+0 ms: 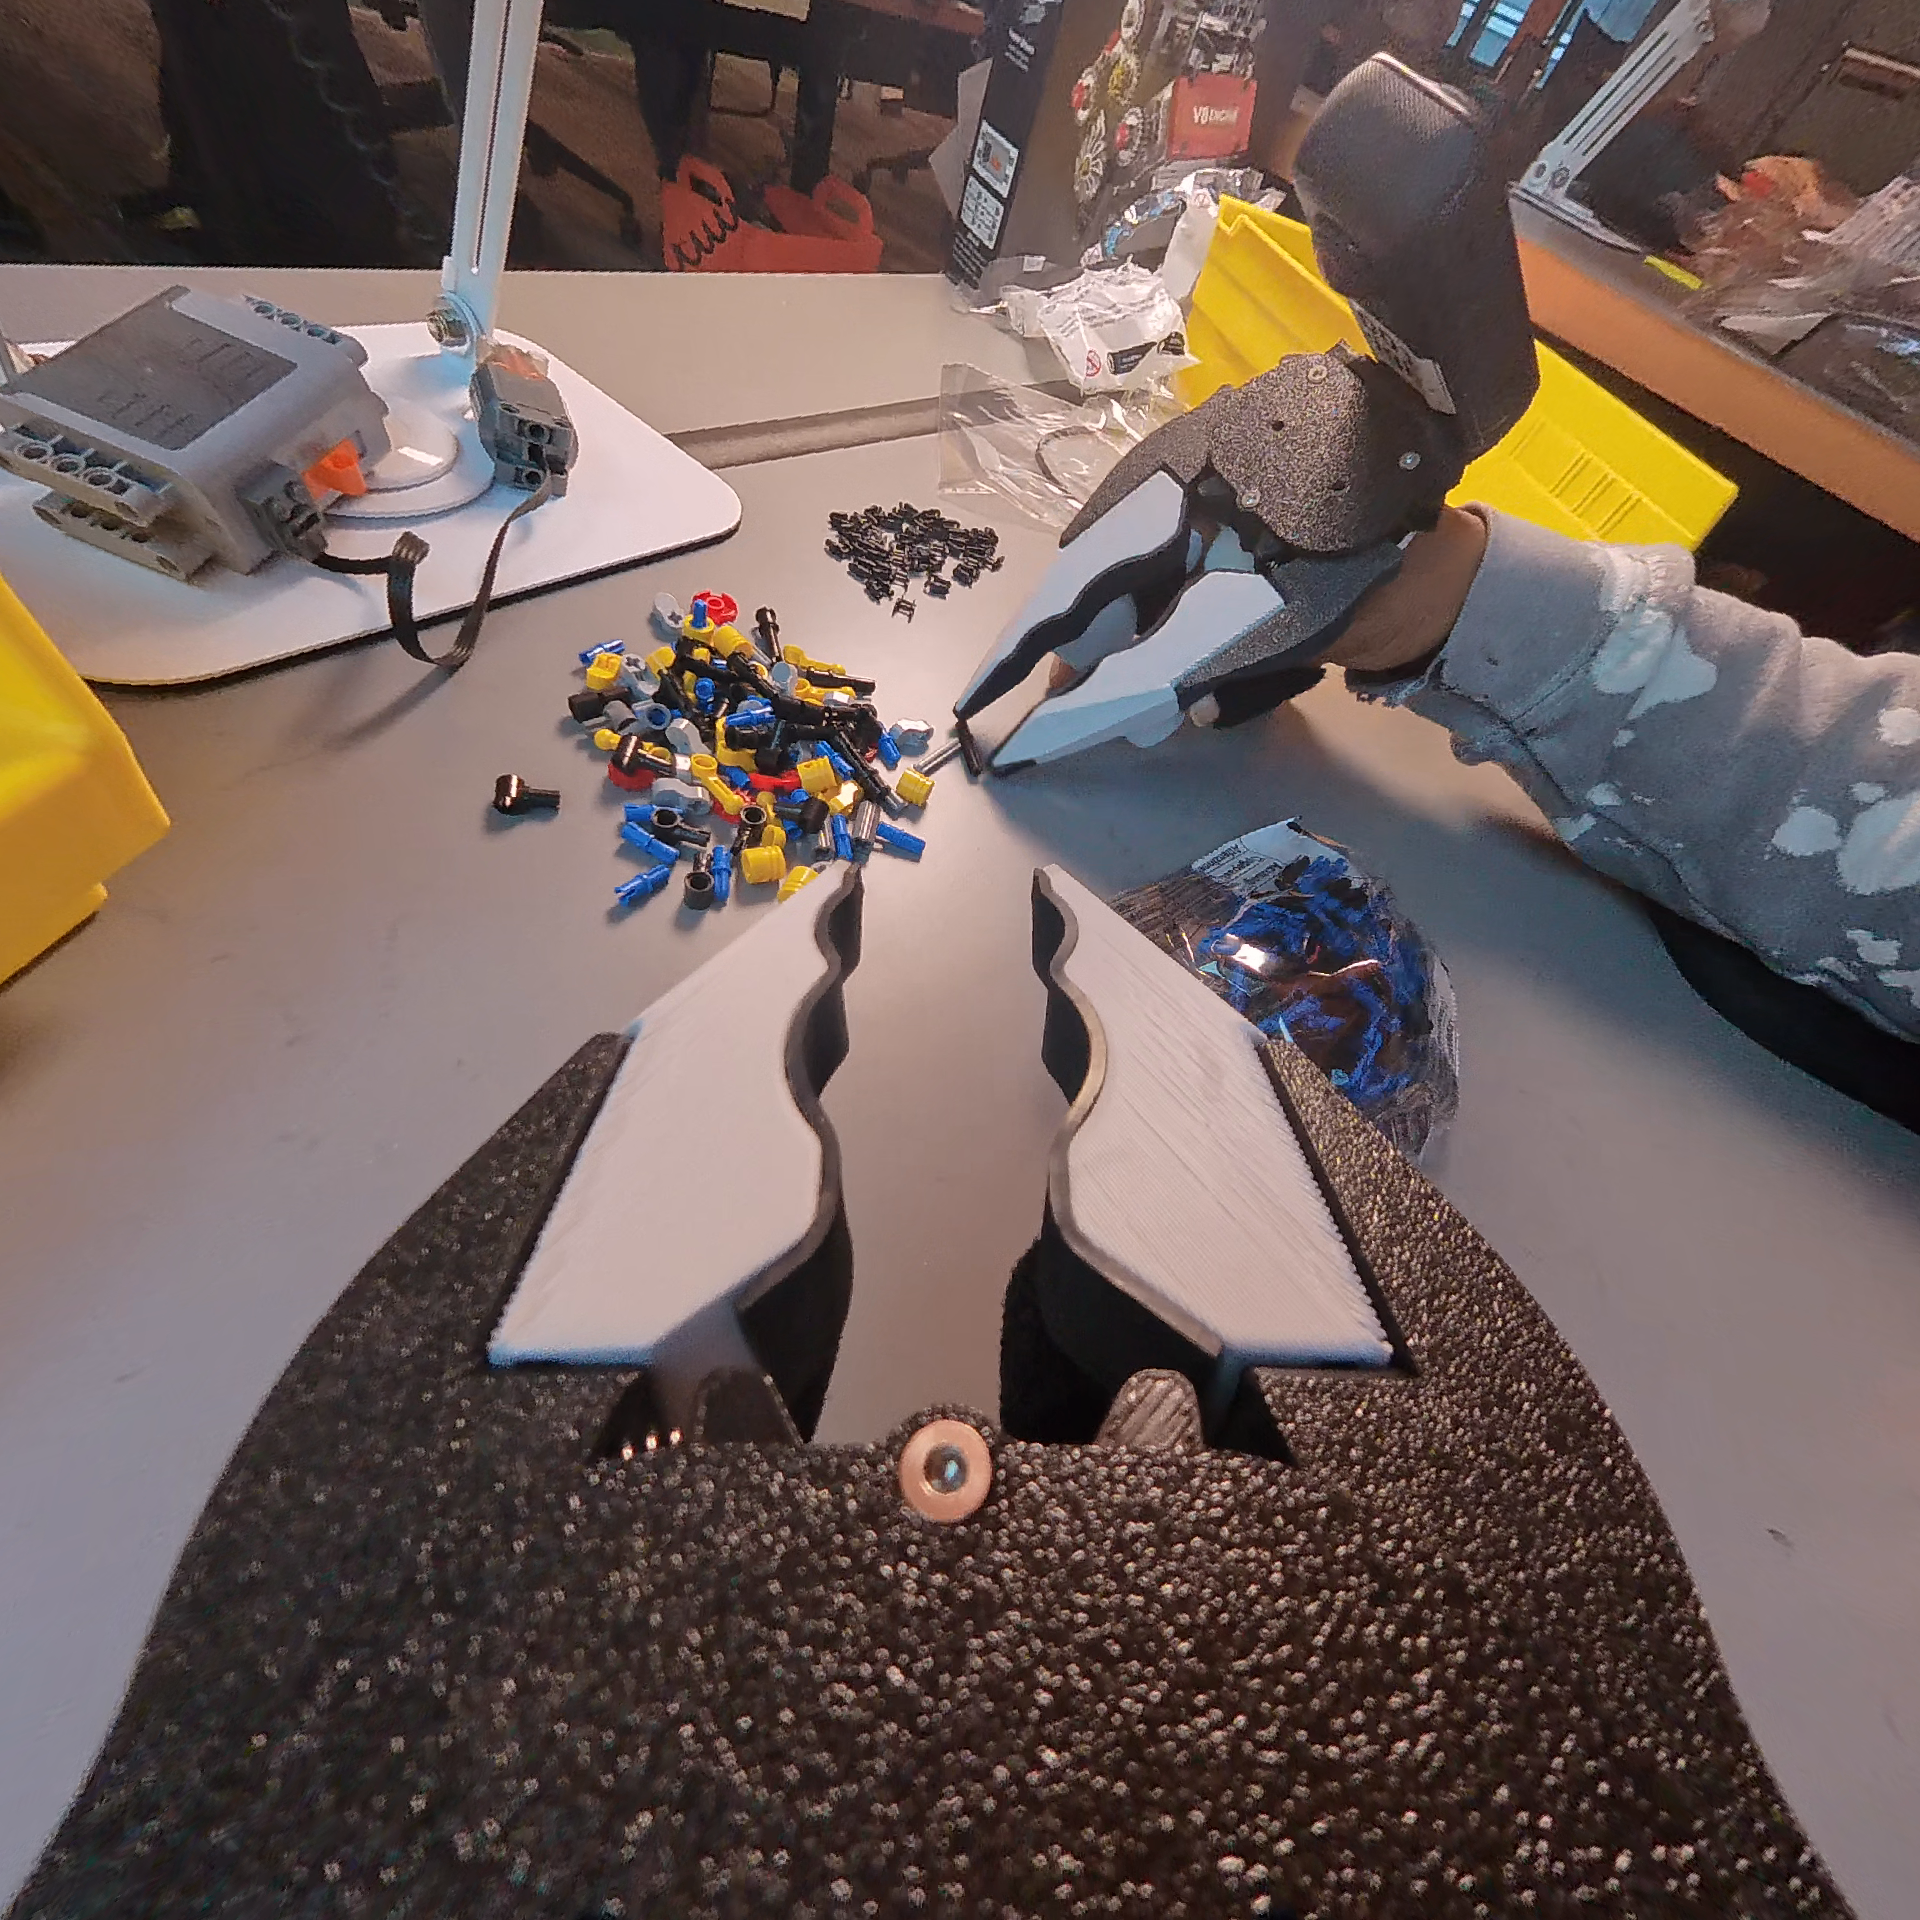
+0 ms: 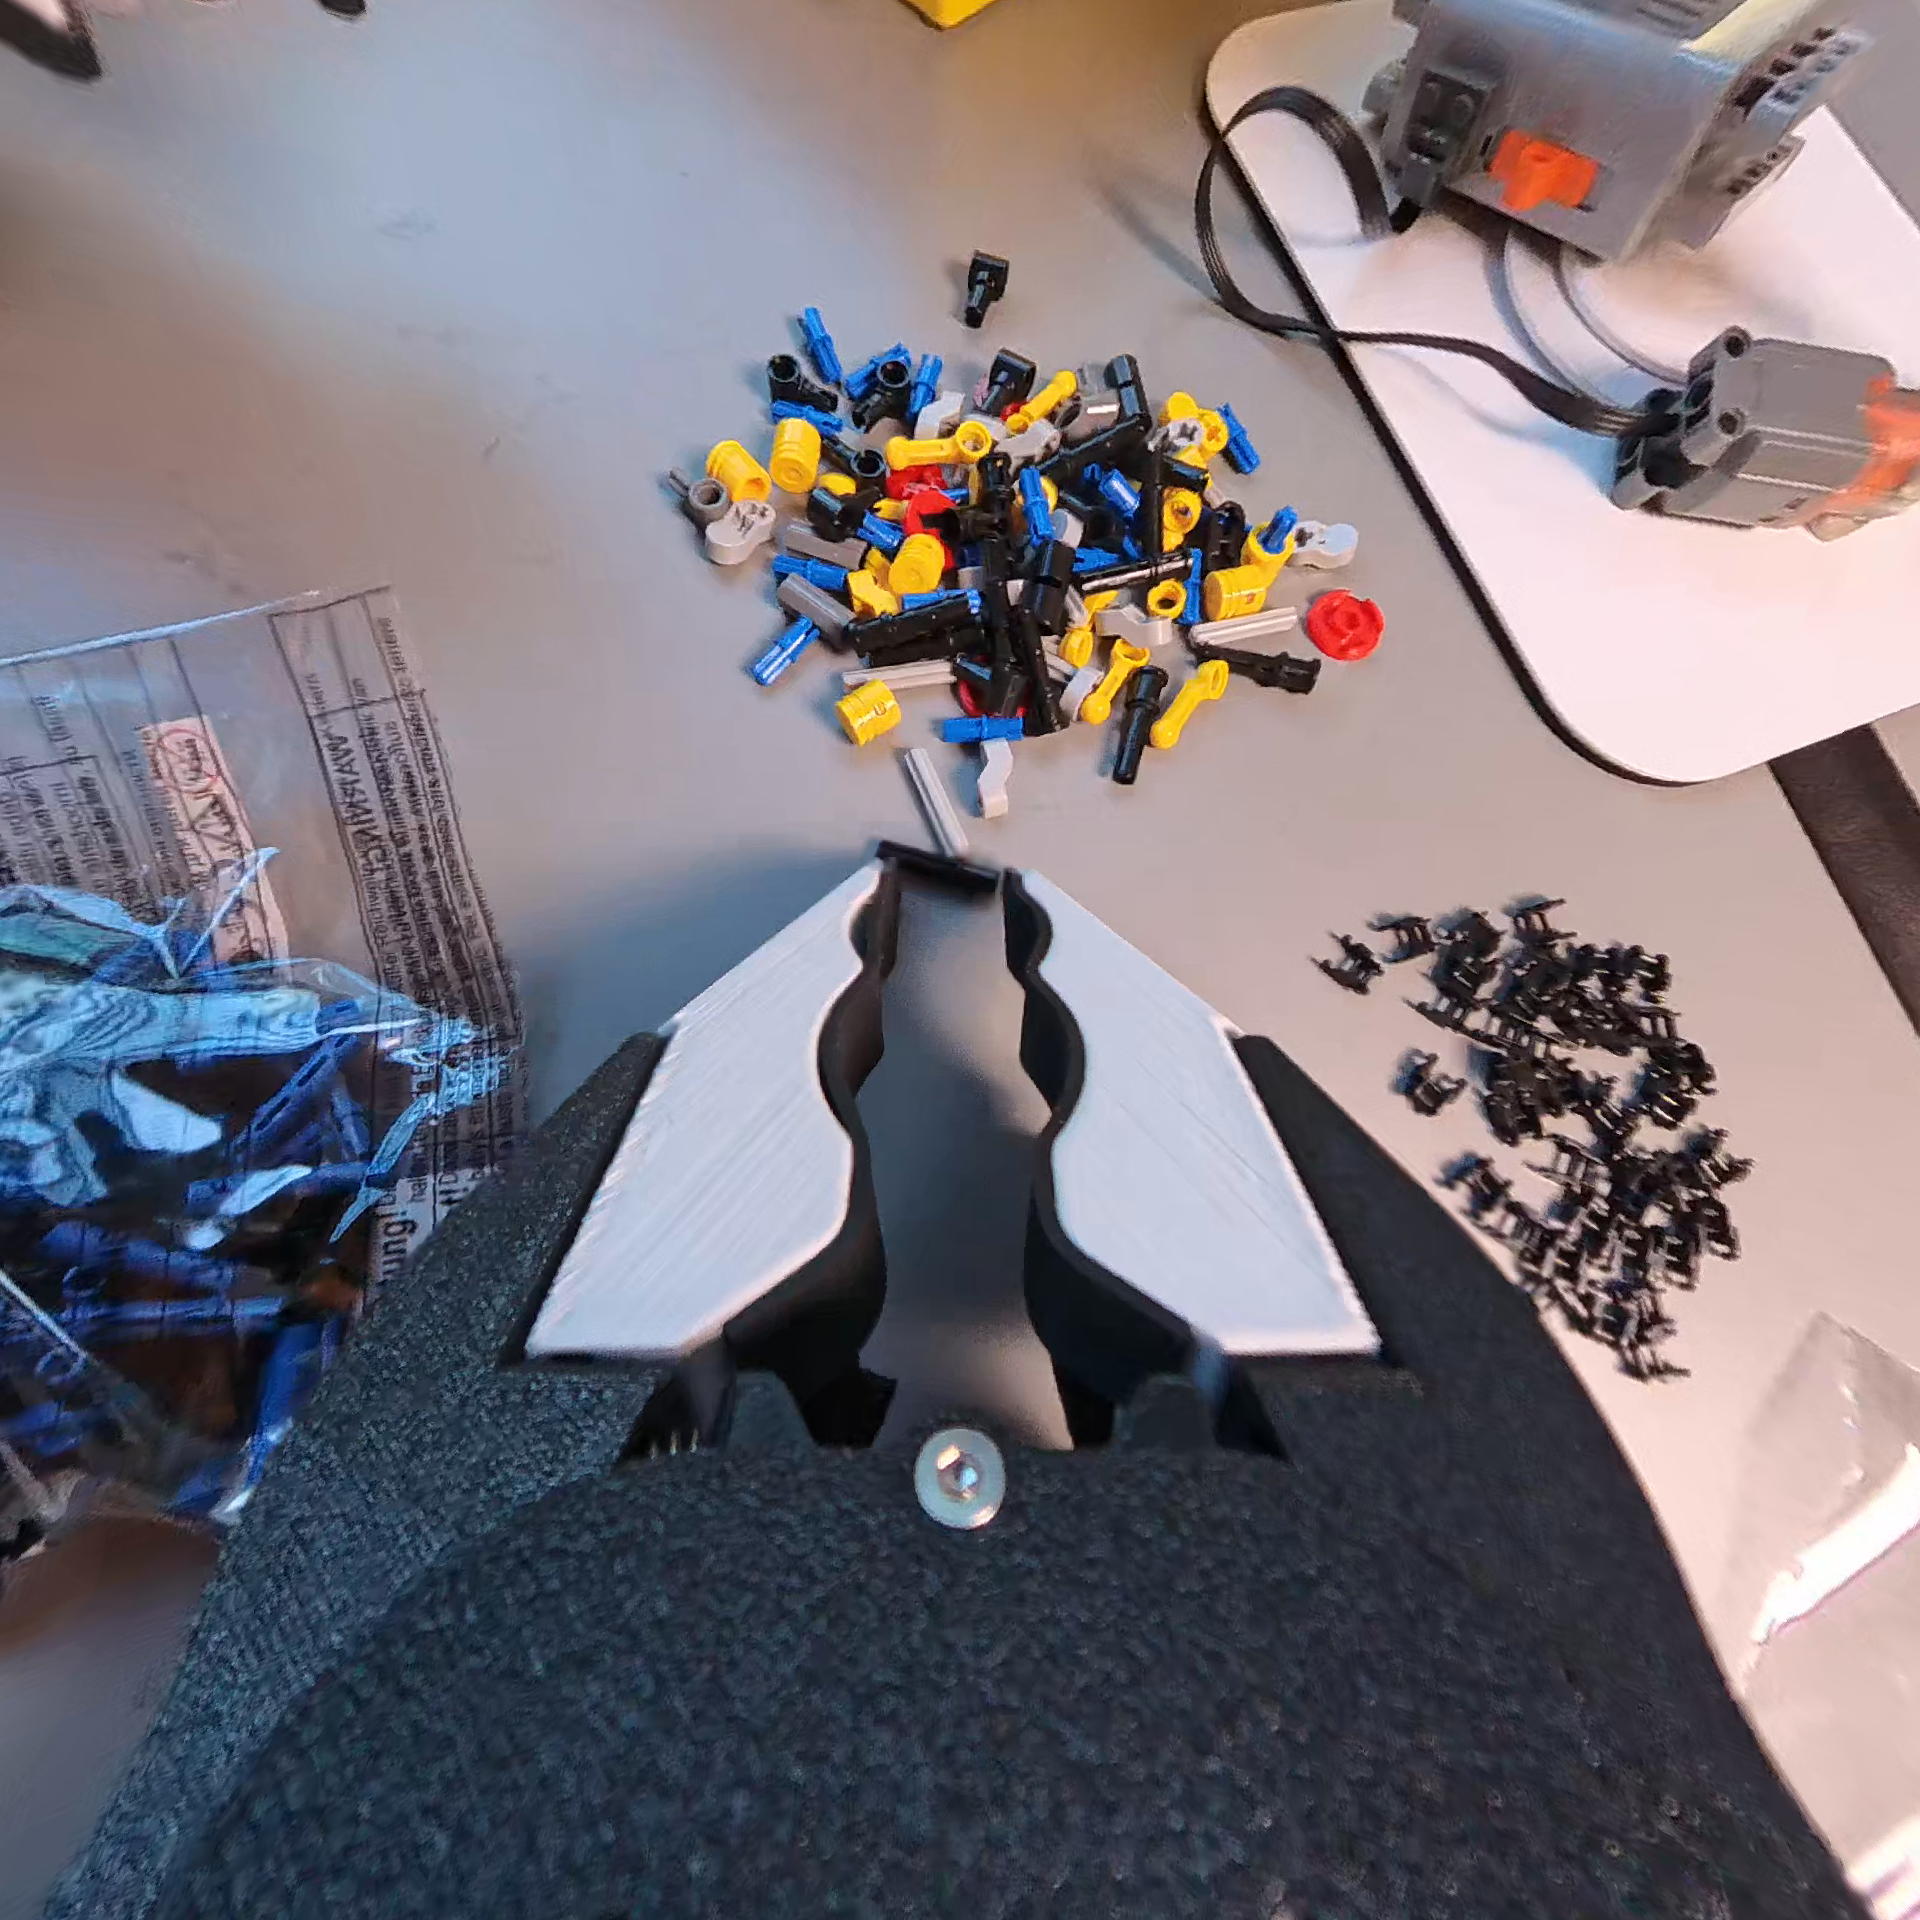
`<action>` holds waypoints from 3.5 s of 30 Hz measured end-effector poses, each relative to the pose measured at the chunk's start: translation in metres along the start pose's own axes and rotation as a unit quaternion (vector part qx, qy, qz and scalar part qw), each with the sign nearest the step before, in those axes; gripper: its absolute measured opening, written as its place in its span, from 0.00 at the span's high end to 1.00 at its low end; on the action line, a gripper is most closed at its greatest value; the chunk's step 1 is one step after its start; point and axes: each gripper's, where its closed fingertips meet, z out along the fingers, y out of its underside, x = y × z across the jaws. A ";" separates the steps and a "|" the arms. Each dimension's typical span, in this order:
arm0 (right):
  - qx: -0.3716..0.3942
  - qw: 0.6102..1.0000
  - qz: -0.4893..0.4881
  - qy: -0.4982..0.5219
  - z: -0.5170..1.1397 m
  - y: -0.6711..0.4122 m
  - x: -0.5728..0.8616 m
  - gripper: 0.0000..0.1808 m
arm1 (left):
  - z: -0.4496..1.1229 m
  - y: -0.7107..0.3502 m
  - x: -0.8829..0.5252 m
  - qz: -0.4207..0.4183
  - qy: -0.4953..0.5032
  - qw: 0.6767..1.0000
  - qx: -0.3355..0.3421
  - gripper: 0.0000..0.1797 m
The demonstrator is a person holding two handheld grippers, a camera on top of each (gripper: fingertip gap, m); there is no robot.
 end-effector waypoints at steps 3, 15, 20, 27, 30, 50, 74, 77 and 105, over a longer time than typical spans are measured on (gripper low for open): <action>-0.010 1.000 -0.001 -0.003 0.004 -0.002 0.003 0.96 | 0.000 0.001 -0.001 -0.002 -0.001 1.000 -0.001 0.83; 0.005 0.999 -0.022 0.034 0.034 -0.041 0.013 0.93 | 0.001 0.002 0.000 -0.001 0.002 1.000 -0.006 0.83; 0.052 0.997 0.010 0.059 0.009 -0.053 0.025 0.88 | 0.001 0.011 -0.014 0.014 -0.040 0.998 -0.036 0.83; -0.020 0.996 0.056 0.065 0.010 -0.008 0.047 0.91 | 0.022 0.041 -0.033 0.104 -0.105 0.979 -0.138 0.83; -0.019 0.997 0.055 0.058 0.017 -0.011 0.048 0.94 | 0.037 0.047 -0.040 0.113 -0.108 0.973 -0.173 0.83; -0.031 0.996 0.049 0.063 0.025 -0.030 0.071 0.89 | 0.048 0.027 -0.073 0.075 -0.143 0.976 -0.149 0.89; -0.018 0.999 0.032 0.030 0.052 -0.065 0.074 0.95 | 0.029 0.018 -0.083 0.069 -0.169 0.977 -0.111 0.88; -0.022 0.999 0.032 0.025 0.055 -0.065 0.072 1.00 | 0.025 0.022 -0.082 0.071 -0.170 0.976 -0.113 0.88; 0.007 0.999 -0.011 -0.044 0.046 -0.086 0.016 0.89 | 0.024 0.024 -0.072 0.087 -0.152 0.978 -0.114 0.88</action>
